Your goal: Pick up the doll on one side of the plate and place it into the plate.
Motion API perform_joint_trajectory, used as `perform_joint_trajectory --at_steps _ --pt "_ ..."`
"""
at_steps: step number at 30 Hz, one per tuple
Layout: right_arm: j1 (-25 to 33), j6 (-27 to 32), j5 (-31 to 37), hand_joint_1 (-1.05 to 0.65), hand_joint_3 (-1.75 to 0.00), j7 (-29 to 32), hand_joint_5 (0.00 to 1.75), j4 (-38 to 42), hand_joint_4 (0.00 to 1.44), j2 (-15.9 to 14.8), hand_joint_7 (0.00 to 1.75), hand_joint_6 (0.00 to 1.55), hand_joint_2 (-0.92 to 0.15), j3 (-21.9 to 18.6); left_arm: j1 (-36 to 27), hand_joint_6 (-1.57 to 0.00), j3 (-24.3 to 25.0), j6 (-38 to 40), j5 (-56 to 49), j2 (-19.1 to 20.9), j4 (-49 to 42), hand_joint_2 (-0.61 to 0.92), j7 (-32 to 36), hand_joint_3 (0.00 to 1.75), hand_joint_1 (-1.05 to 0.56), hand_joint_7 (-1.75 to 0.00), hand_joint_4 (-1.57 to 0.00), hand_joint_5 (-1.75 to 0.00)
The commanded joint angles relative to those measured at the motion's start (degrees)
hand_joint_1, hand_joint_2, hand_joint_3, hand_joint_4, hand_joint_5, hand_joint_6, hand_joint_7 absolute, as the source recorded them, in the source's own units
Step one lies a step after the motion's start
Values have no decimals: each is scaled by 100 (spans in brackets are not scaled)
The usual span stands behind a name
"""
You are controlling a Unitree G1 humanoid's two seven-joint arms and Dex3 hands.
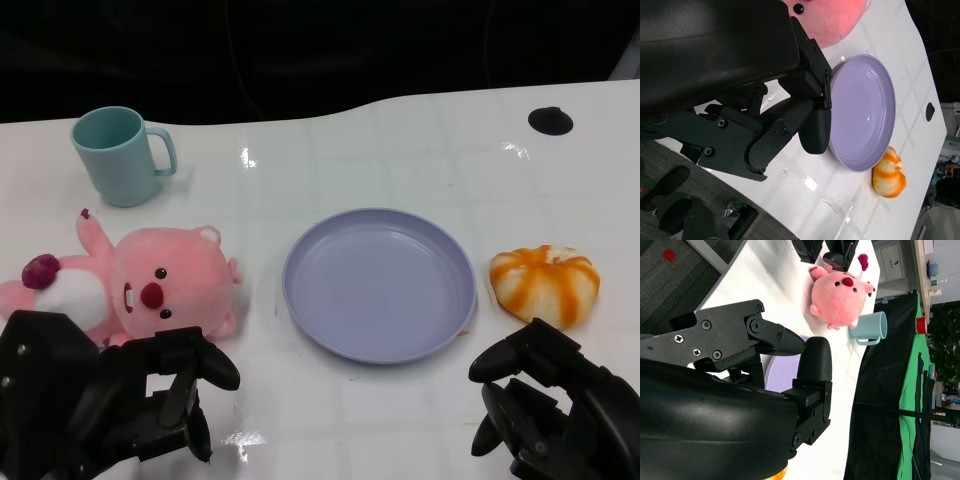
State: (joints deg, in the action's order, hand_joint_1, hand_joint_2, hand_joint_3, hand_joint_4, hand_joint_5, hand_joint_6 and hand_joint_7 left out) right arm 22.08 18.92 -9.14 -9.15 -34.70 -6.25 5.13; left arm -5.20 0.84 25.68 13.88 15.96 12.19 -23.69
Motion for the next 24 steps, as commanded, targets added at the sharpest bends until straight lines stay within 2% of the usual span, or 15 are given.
perform_joint_trajectory --at_steps 1,24 --pt "-2 -10 -14 -29 -61 5 175 -31 49 -39 169 35 -92 -54 27 -74 33 -48 -24 93 -20 54 -22 116 -9 -145 -77 -171" --pt "-22 -63 31 -28 -62 -3 175 -3 49 -61 168 35 -92 -48 40 -74 34 -4 -29 100 -9 55 -13 116 -7 -146 -76 -172"
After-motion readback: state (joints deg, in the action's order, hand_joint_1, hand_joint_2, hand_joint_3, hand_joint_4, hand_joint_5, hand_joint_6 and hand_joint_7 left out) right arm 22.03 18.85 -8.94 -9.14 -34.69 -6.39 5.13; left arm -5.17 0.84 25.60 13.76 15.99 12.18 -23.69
